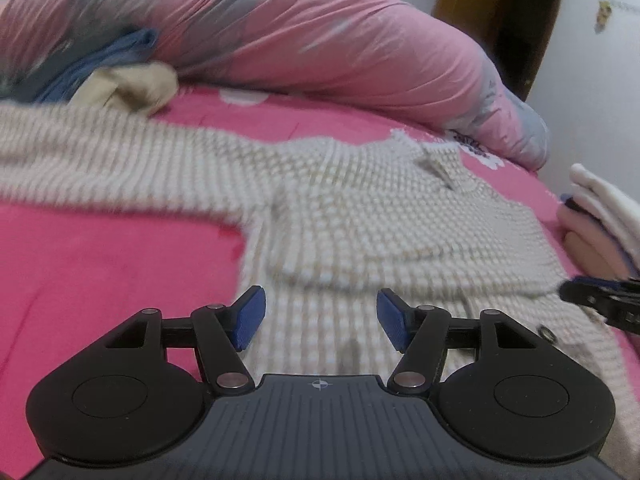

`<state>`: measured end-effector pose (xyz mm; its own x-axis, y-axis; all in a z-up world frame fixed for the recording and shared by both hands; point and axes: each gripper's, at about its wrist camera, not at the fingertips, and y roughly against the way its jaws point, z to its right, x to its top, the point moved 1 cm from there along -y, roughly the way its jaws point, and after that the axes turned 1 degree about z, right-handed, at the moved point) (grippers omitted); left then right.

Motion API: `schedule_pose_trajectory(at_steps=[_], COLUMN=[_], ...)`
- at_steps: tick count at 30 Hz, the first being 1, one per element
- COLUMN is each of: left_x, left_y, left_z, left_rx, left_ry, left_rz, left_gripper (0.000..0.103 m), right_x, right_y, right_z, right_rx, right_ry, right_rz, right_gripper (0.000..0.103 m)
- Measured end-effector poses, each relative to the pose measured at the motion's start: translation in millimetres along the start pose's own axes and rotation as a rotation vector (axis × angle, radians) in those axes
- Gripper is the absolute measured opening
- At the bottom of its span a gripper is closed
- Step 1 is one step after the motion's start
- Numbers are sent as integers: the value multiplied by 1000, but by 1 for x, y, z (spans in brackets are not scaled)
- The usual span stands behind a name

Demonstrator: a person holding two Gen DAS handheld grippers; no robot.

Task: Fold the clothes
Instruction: 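Move the left tool to the cardigan sleeve cuff and grasp it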

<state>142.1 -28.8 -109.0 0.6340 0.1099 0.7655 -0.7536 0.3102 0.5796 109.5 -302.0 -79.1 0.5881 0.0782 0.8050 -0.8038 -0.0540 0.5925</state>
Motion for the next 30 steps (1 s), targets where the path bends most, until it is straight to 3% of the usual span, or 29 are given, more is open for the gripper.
schedule_pose_trajectory(at_steps=[10,15,23,30], left_x=[9,21,44,55], left_y=[35,37,22,19], left_z=[-35,-55,-99,-162], left_rx=[13,39,127,264], left_ry=[122,182,317,547], left_rz=[33,63,106,191], left_gripper=[62,62,62,63], right_x=[42,55,33,28], right_y=[-40,-78,-146,-146], right_z=[-76,-115,-162,-157], right_rx=[146,145,125,141], right_ry=[-14,45,141,120], right_rz=[53,84,56,80], right_gripper=[24,24,24,24])
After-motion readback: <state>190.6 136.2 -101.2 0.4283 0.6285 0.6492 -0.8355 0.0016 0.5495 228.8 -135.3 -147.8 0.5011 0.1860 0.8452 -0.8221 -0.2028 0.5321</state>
